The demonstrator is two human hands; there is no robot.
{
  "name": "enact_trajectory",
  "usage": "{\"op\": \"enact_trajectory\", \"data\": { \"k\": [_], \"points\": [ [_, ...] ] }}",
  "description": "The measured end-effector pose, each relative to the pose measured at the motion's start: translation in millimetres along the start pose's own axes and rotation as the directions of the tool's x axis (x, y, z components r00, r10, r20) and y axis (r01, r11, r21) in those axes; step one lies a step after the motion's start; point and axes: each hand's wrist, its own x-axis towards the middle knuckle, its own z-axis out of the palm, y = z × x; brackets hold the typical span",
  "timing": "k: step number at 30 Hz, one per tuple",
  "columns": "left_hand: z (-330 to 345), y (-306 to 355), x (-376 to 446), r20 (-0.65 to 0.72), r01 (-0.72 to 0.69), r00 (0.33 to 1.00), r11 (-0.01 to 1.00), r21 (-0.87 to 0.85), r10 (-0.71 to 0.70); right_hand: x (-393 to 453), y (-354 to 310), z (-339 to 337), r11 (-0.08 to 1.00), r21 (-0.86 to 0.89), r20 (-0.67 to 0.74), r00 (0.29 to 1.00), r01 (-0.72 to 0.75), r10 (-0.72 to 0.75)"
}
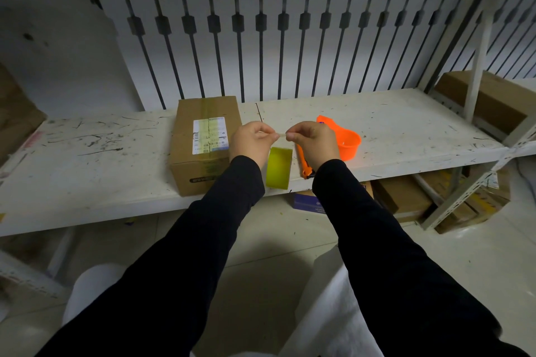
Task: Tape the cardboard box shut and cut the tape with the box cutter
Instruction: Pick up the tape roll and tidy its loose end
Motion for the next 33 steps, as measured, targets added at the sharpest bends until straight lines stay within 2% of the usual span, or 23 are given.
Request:
{"op": "enact_trajectory", "data": {
  "k": [16,22,27,33],
  "points": [
    [-6.5,-2.8,-1.1,0.006,-0.028,1.0,0.994,0.107,0.027,-5.3,-5.2,6.2,0.971,-0.237,-0.114,0.992,0.024,-0.053],
    [-9.3,-3.2,-5.0,0.054,-0.036,0.998,0.998,-0.047,0.039,-10.8,-12.1,7.3,0.992,-0.12,-0.018,0.999,0.049,-0.051],
    [-11.8,-0.6,-7.7,0.079,-0.023,0.997,0.998,-0.061,0.028,-14.0,-18.0,11.6,0.997,0.073,0.02,1.0,-0.003,0.001],
    [-13.4,-1.0,-11.4,0.081,-0.006,0.997,0.995,-0.1,0.014,-16.9,-20.0,10.6,0.989,0.143,0.025,0.999,-0.027,0.024]
  ]
}}
